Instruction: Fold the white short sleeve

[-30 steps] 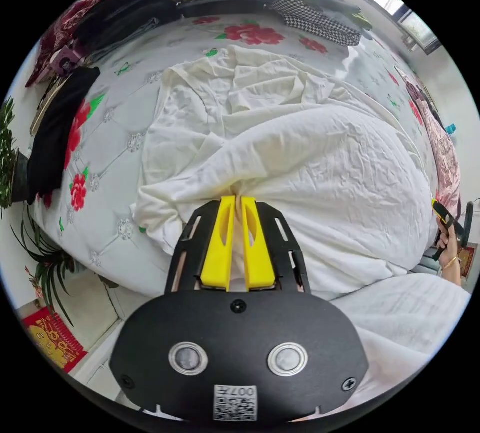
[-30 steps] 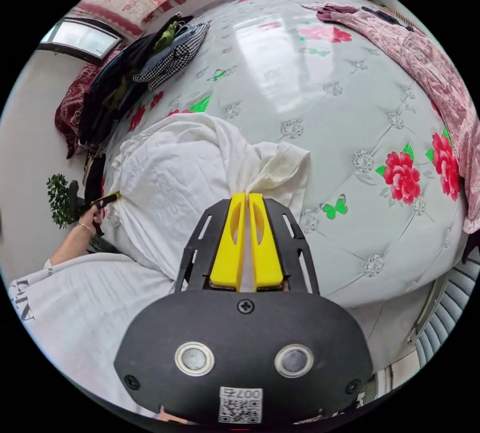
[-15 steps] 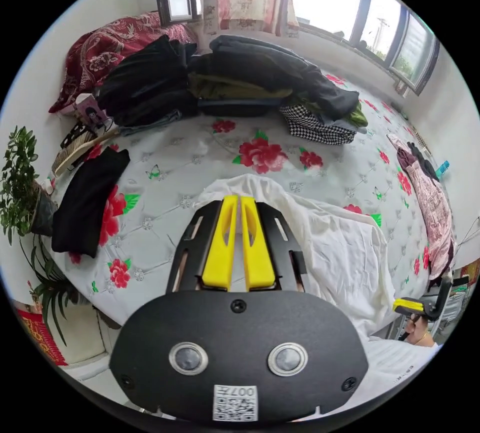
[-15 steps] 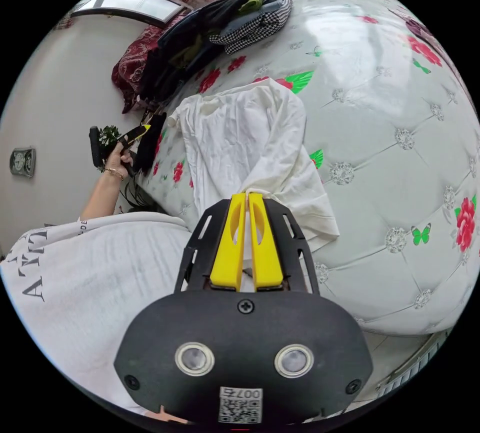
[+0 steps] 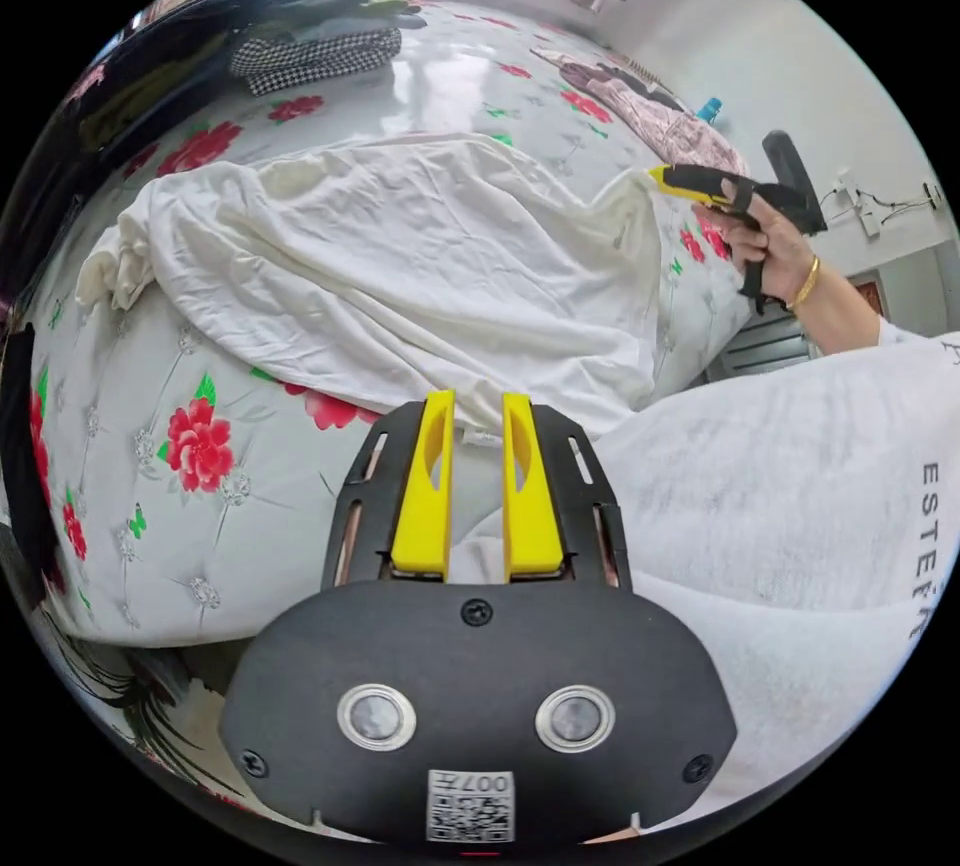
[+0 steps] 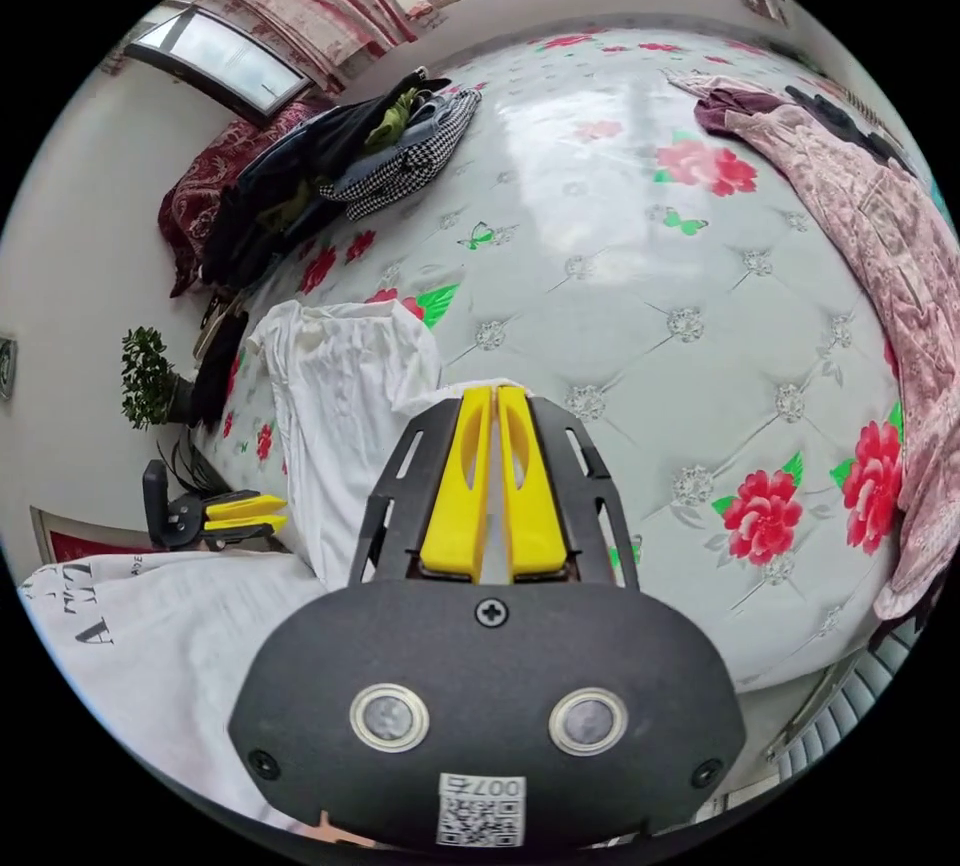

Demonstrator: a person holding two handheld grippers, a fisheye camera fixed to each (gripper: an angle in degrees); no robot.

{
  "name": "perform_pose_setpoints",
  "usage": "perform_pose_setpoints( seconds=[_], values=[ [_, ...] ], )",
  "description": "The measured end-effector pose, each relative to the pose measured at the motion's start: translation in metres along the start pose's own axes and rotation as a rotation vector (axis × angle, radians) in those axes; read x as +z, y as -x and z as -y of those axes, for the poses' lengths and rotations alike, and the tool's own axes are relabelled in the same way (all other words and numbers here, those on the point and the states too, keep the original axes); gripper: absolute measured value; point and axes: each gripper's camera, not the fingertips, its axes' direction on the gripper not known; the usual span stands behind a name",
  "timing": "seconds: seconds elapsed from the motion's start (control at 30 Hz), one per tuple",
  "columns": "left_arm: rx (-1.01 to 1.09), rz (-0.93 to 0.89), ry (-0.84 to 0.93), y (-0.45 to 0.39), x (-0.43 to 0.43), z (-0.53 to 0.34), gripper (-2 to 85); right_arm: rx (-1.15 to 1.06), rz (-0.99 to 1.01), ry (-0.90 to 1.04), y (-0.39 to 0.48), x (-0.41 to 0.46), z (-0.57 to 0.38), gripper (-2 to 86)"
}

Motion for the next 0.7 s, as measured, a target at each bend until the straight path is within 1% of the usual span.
perform_pose_setpoints(
  seconds=[0.1, 0.17, 0.37, 0.43, 0.53, 0.6, 0.7],
  values=[
    [-0.065, -0.006, -0.005, 0.001, 0.001, -0.009, 7.8, 0.008, -0.056, 0.056, -0.018, 0.002, 0.002, 0.5],
    [-0.11, -0.006, -0.021, 0.0, -0.001, -0.017, 7.9, -0.021, -0.051, 0.078, -0.023, 0.003, 0.0, 1.2],
    [-0.164, -0.022, 0.009, -0.017, 0.016, -0.03, 7.5, -0.264, -0.165, 0.111, -0.003, 0.003, -0.003, 3.8],
    [-0.162, -0.006, 0.011, -0.025, 0.027, -0.025, 5.5, -0.366, -0.184, 0.146, 0.011, 0.009, 0.002, 4.7],
    [-0.165, 0.057, 0.032, -0.029, 0.035, -0.019, 0.7, -0.459, -0.223, 0.161, 0.029, 0.02, 0.013, 5.4],
    [-0.163, 0.04, 0.025, -0.027, 0.036, -0.018, -0.2, -0.497, -0.231, 0.182, 0.038, 0.031, 0.021, 5.9],
    [-0.228, -0.003, -0.007, -0.013, 0.03, -0.021, -0.8, -0.56, -0.224, 0.244, 0.059, 0.05, 0.027, 6.8]
  ],
)
